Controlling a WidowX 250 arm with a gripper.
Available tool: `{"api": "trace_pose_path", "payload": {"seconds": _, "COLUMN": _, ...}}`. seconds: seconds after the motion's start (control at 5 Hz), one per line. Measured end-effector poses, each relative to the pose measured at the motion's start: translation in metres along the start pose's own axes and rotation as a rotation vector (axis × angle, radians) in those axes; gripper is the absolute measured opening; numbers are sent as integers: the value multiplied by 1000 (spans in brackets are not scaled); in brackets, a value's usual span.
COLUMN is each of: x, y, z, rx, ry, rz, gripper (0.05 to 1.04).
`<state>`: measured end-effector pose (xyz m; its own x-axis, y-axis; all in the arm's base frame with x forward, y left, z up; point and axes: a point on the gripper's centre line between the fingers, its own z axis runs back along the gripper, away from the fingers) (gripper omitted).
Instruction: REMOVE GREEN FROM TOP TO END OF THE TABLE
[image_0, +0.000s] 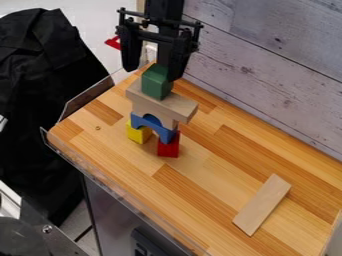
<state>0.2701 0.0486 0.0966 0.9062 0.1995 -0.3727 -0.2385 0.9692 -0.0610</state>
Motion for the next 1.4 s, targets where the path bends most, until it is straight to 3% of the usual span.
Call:
{"api": "trace_pose_path", "payload": {"seconds": 0.2, "x": 8, "y": -1, "z": -10, "rx": -32, "ry": 6, "rz": -16, "gripper": 688}}
{"api": "trace_pose_path", "payload": {"seconds": 0.4, "x": 11, "y": 0, "z": -11, "rx": -43, "ry": -2, "rz": -11, "gripper": 571}}
{"api": "trace_pose_path", "payload": {"seconds": 0.8, "x": 12, "y": 0, "z": -10, "rx": -38, "ry": -16, "rz": 7, "gripper": 571}}
{"api": "trace_pose_path", "payload": {"seconds": 1.2, "x": 12, "y": -45, "z": 25, "rx": 88, "ry": -111, "rz": -110, "gripper": 571}}
{"api": "trace_pose_path", "payload": {"seconds": 1.4, "x": 16, "y": -64, "z": 30, "rx": 118, "ry": -117, "rz": -158, "gripper": 571}}
